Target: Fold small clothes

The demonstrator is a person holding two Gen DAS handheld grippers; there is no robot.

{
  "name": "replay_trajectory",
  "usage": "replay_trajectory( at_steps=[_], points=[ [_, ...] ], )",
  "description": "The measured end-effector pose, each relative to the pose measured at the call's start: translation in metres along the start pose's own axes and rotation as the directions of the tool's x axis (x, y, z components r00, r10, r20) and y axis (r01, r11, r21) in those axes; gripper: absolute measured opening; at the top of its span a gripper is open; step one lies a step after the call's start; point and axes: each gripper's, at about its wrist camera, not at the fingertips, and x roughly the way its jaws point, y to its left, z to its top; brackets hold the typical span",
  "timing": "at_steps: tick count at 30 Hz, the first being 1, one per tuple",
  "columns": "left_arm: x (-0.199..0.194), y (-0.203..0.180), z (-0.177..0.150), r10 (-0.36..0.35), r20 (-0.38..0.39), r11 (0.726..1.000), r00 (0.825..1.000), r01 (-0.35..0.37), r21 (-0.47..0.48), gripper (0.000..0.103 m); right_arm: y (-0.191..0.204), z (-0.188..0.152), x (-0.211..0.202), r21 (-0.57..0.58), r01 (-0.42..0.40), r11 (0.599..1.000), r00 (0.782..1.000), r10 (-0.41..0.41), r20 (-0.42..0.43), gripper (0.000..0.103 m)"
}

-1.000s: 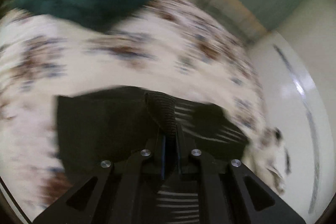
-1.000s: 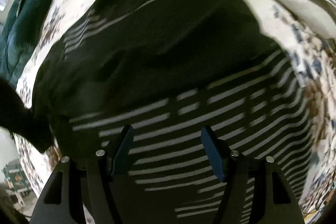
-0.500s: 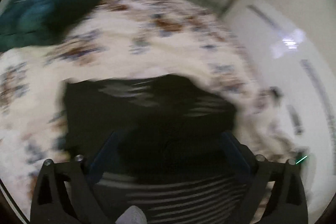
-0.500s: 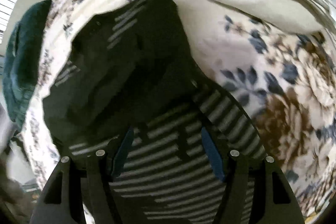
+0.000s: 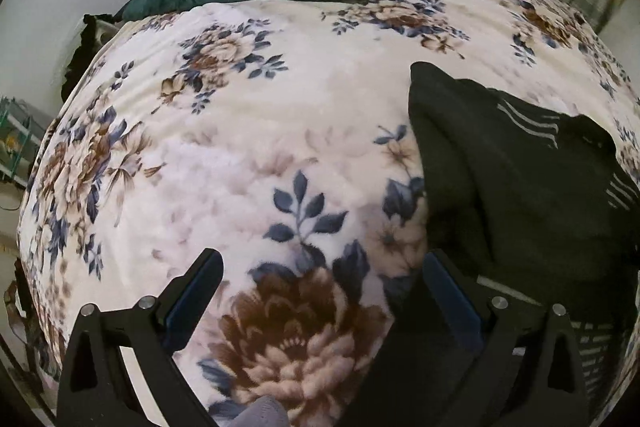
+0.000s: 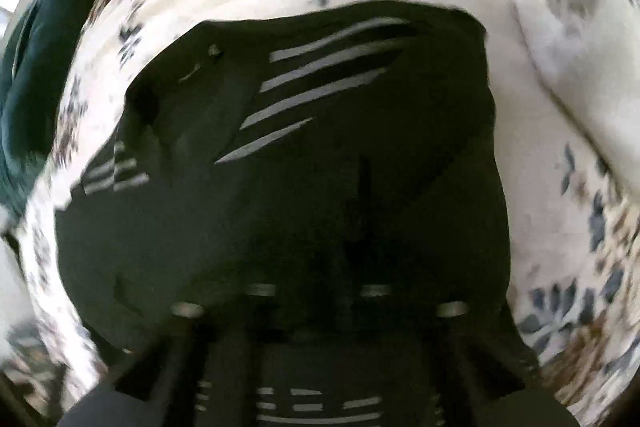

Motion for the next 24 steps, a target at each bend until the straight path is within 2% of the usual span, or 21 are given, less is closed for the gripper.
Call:
replay_trajectory(
  at_steps=[4,7,11,13,18,20,22,24],
  points=[
    [0.006,-0.017,0.01,-0.026,0.006,1.0,1.0,0.026,0.001,0.102,0.0,-0.009,-0.032,-0.027,0.016,0.999,0.996,-0.013,0.088,0.002],
    [0.006,-0.03,0.021,-0.05,0.017,0.999,0.999,0.049,0.012,0.102,-0.02,-0.012,-0.066,0.01,-0.008,1.0,0.989,0.006,0.151,0.001],
    [0.006,-0.045,0.036,-0.071,0.028,0.997,0.997,0.071,0.024,0.102,-0.049,-0.007,-0.098,0.059,0.015,0.998,0.976,-0.027,0.217,0.001],
    [0.01,-0.052,0.045,-0.08,0.026,0.996,0.996,0.079,0.038,0.102,-0.068,-0.004,-0.106,0.082,0.034,0.996,0.974,-0.052,0.222,0.001],
    [0.032,-0.075,0.063,-0.083,0.0,0.99,0.997,0.083,0.116,0.102,-0.1,0.008,-0.093,0.118,0.138,0.983,0.968,-0.159,0.193,0.0],
    [0.044,-0.084,0.069,-0.081,-0.014,0.985,0.997,0.082,0.15,0.102,-0.111,0.012,-0.076,0.147,0.076,0.986,0.991,-0.091,0.102,0.0],
    [0.054,-0.09,0.073,-0.071,-0.03,0.98,0.997,0.076,0.182,0.102,-0.117,0.012,-0.074,0.188,-0.02,0.982,0.997,0.005,0.08,0.007],
    [0.058,-0.093,0.072,-0.071,-0.039,0.977,0.997,0.078,0.199,0.102,-0.115,0.011,-0.077,0.19,-0.075,0.979,0.994,0.058,0.092,0.04]
  ],
)
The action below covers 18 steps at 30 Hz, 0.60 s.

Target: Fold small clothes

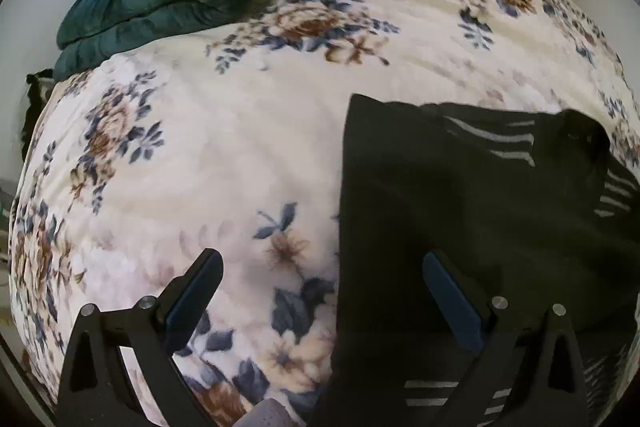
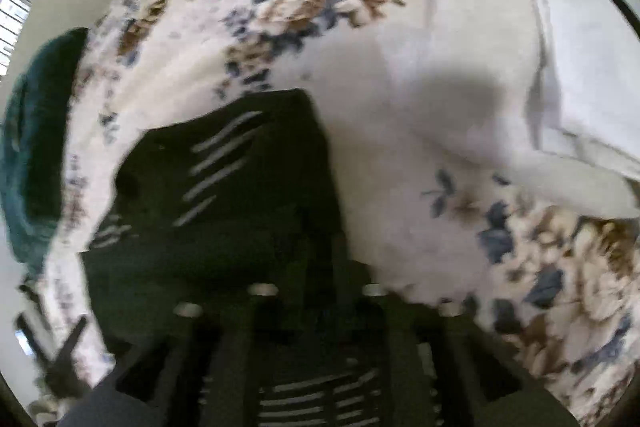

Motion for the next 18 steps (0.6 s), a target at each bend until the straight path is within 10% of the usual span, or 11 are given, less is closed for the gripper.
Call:
replay_trajectory(
  at_steps=[10,15,18],
  points=[
    [-0.014,0.001,-0.037,-0.126,-0.011,0.992,0.992,0.125,-0.03,0.097,0.018,0.015,0.057,-0.034,0.031,0.999,0.994,-0.035,-0.107,0.05],
    [0.007,-0.034,-0.043,-0.14,-0.05,0.973,0.989,0.147,0.177,0.027,0.032,0.01,0.052,-0.1,0.087,0.991,0.995,-0.092,-0.048,0.005],
    [0.009,-0.034,-0.042,-0.133,-0.023,0.967,0.991,0.135,0.217,0.009,0.037,0.012,0.039,-0.111,0.099,0.989,0.995,-0.1,-0.005,0.003]
  ],
)
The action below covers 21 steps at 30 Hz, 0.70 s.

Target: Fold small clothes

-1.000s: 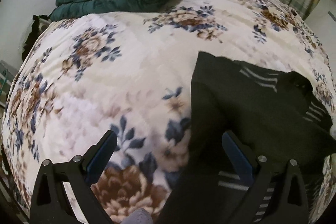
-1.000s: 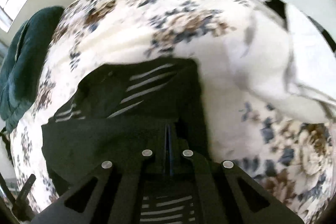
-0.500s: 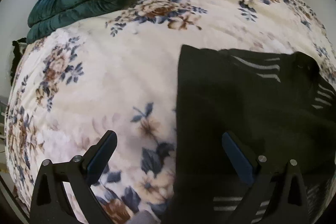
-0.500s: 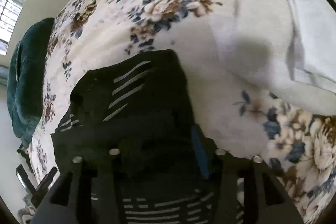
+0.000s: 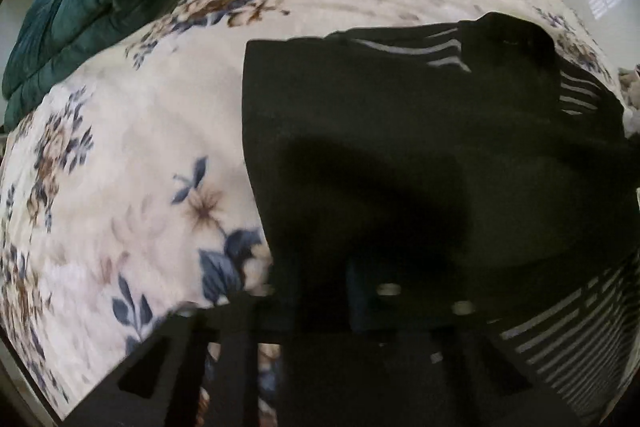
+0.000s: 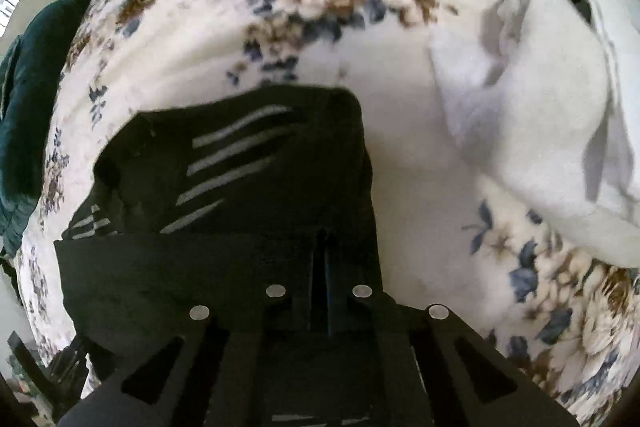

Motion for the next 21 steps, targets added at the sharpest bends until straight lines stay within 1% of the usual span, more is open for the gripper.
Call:
replay_trajectory(
  at_steps=[3,6,9,10,12,13,14,15,16,17,18,20,21],
  points=[
    [-0.016,0.015,-0.006,-0.038,0.042,0.999,0.998,0.039,-0.021,0.008,0.001,0.011,-0.014,0.0,0.014,1.0,0.999,-0.014,0.05,0.003],
    [-0.028,0.025,-0.017,-0.043,0.06,0.999,0.997,0.044,-0.012,0.008,0.0,0.023,-0.02,0.011,0.016,1.0,0.998,-0.017,0.067,0.003],
    [-0.031,0.028,-0.025,-0.042,0.052,0.999,0.998,0.041,0.015,0.008,0.0,0.031,-0.018,0.008,0.045,0.999,0.997,-0.045,0.066,0.003],
    [-0.03,0.028,-0.027,-0.056,0.041,0.998,0.998,0.055,0.024,0.009,0.0,0.031,-0.015,-0.002,0.06,0.998,0.996,-0.059,0.059,0.003],
    [-0.027,0.028,-0.029,-0.066,-0.002,0.998,0.998,0.066,0.021,0.016,0.0,0.03,0.004,-0.023,0.073,0.997,0.997,-0.074,-0.031,0.004],
    [-0.028,0.03,-0.029,-0.07,-0.016,0.997,0.997,0.07,0.008,0.021,-0.003,0.028,0.012,-0.013,0.066,0.998,0.994,-0.067,-0.091,0.008],
    [-0.03,0.034,-0.031,-0.087,-0.029,0.996,0.996,0.087,-0.019,0.031,-0.007,0.026,0.014,0.003,0.066,0.998,0.991,-0.065,-0.115,0.02],
    [-0.032,0.038,-0.032,-0.109,-0.036,0.993,0.993,0.108,-0.047,0.042,-0.012,0.022,0.012,0.029,0.055,0.998,0.991,-0.051,-0.128,0.035],
    [-0.037,0.042,-0.035,-0.135,-0.03,0.988,0.99,0.133,-0.082,0.046,-0.017,0.017,0.006,0.068,0.027,0.997,0.992,-0.018,-0.122,0.041],
    [-0.044,0.047,-0.036,-0.16,-0.011,0.981,0.987,0.158,-0.117,0.053,-0.025,0.01,-0.003,0.119,-0.014,0.993,0.995,0.026,-0.101,0.046],
    [-0.048,0.051,-0.036,-0.168,0.006,0.975,0.986,0.167,-0.145,0.057,-0.029,0.005,-0.01,0.153,-0.045,0.987,0.994,0.059,-0.09,0.047],
    [-0.054,0.056,-0.03,-0.184,0.042,0.963,0.982,0.188,-0.19,0.06,-0.038,-0.01,-0.018,0.227,-0.128,0.965,0.986,0.15,-0.08,0.047],
    [-0.053,0.057,-0.024,-0.177,0.055,0.961,0.983,0.184,-0.205,0.06,-0.041,-0.016,-0.017,0.257,-0.161,0.953,0.979,0.188,-0.084,0.047]
  ],
)
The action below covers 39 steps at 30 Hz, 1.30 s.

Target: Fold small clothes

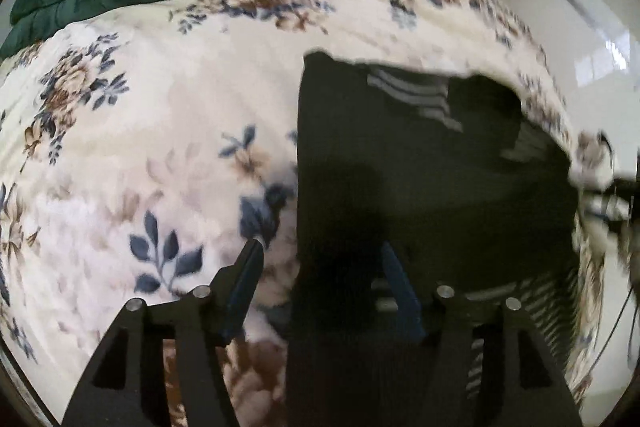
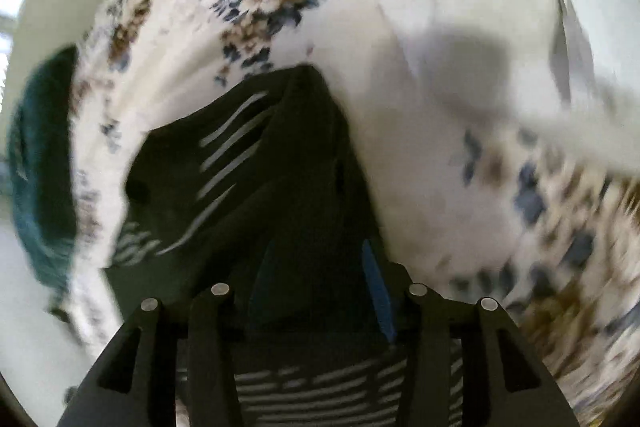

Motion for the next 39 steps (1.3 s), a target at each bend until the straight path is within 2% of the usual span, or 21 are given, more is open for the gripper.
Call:
replay_trajectory(
  at_steps=[3,5,7,8,9,12,14,16,18,19,21,23,26,28,29,30,34,35,37,38,39],
  points=[
    [0.015,-0.002,0.018,0.008,0.006,1.0,1.0,-0.008,-0.028,0.06,-0.011,-0.015,0.02,0.118,-0.082,0.99,0.992,0.092,-0.087,0.047],
    [0.031,-0.003,0.03,-0.013,-0.008,0.999,1.0,0.012,-0.047,0.06,-0.011,-0.026,0.041,0.165,-0.113,0.98,0.981,0.136,-0.135,0.047],
    [0.045,-0.006,0.037,-0.007,-0.026,0.999,1.0,0.006,-0.046,0.06,-0.011,-0.032,0.058,0.194,-0.126,0.973,0.976,0.156,-0.15,0.042],
    [0.049,-0.007,0.038,-0.008,-0.033,0.999,0.999,0.006,-0.043,0.06,-0.012,-0.034,0.064,0.21,-0.106,0.972,0.981,0.137,-0.138,0.009],
    [0.052,-0.007,0.039,0.001,-0.042,0.999,0.999,-0.002,-0.04,0.06,-0.013,-0.036,0.065,0.208,-0.075,0.975,0.987,0.103,-0.125,0.005],
    [0.05,-0.006,0.04,-0.006,-0.044,0.999,0.999,0.004,-0.048,0.06,-0.008,-0.049,0.047,0.145,-0.016,0.989,0.997,0.028,-0.078,0.005],
    [0.048,-0.004,0.039,-0.001,-0.043,0.999,0.999,-0.001,-0.044,0.06,-0.008,-0.059,0.04,0.064,0.077,0.995,0.993,-0.071,-0.091,0.005],
    [0.05,-0.002,0.041,-0.006,-0.052,0.999,0.999,0.003,-0.044,0.063,-0.013,-0.063,0.045,0.009,0.114,0.993,0.982,-0.112,-0.151,0.011],
    [0.054,-0.001,0.045,-0.011,-0.06,0.999,0.998,0.008,-0.047,0.067,-0.014,-0.06,0.044,-0.019,0.125,0.992,0.975,-0.127,-0.182,0.024],
    [0.056,0.0,0.047,-0.011,-0.06,0.999,0.998,0.008,-0.051,0.068,-0.014,-0.056,0.038,-0.025,0.126,0.992,0.977,-0.129,-0.169,0.027],
    [0.059,0.0,0.055,-0.019,-0.051,0.998,0.999,0.016,-0.057,0.068,-0.011,-0.048,0.019,-0.044,0.132,0.99,0.987,-0.135,-0.087,0.052],
    [0.063,0.001,0.065,-0.01,-0.036,0.998,0.999,0.008,-0.057,0.068,-0.008,-0.033,0.007,-0.063,0.162,0.985,0.987,-0.162,0.009,0.064],
    [0.078,0.003,0.079,-0.004,-0.045,0.998,0.999,0.001,-0.068,0.068,-0.004,-0.006,0.02,-0.072,0.156,0.985,0.988,-0.154,0.031,0.065],
    [0.087,0.004,0.086,-0.002,-0.055,0.997,0.998,-0.002,-0.072,0.068,0.003,0.009,0.038,-0.113,0.17,0.979,0.985,-0.169,0.012,0.058],
    [0.091,0.004,0.088,0.005,-0.061,0.998,0.998,-0.009,-0.068,0.068,0.003,0.01,0.041,-0.131,0.158,0.979,0.987,-0.157,0.017,0.021],
    [0.094,0.004,0.089,0.009,-0.064,0.998,0.998,-0.012,-0.061,0.067,0.007,0.011,0.041,-0.146,0.18,0.973,0.984,-0.176,0.04,0.005],
    [0.1,0.007,0.088,0.026,-0.071,0.999,0.997,-0.029,-0.031,0.067,0.032,0.011,0.023,-0.239,0.243,0.94,0.961,-0.201,0.189,0.005],
    [0.1,0.008,0.087,0.033,-0.071,0.999,0.997,-0.035,-0.028,0.068,0.034,0.015,0.024,-0.247,0.252,0.936,0.96,-0.21,0.187,0.005],
    [0.097,0.01,0.084,0.043,-0.064,0.999,0.997,-0.044,-0.025,0.068,0.036,0.026,0.04,-0.255,0.257,0.932,0.965,-0.231,0.125,0.006],
    [0.092,0.01,0.082,0.056,-0.053,0.998,0.997,-0.057,-0.025,0.067,0.033,0.03,0.044,-0.255,0.267,0.929,0.963,-0.251,0.095,0.009],
    [0.086,0.009,0.08,0.066,-0.039,0.997,0.997,-0.067,-0.025,0.068,0.032,0.031,0.043,-0.258,0.269,0.928,0.963,-0.257,0.081,0.019]
  ],
)
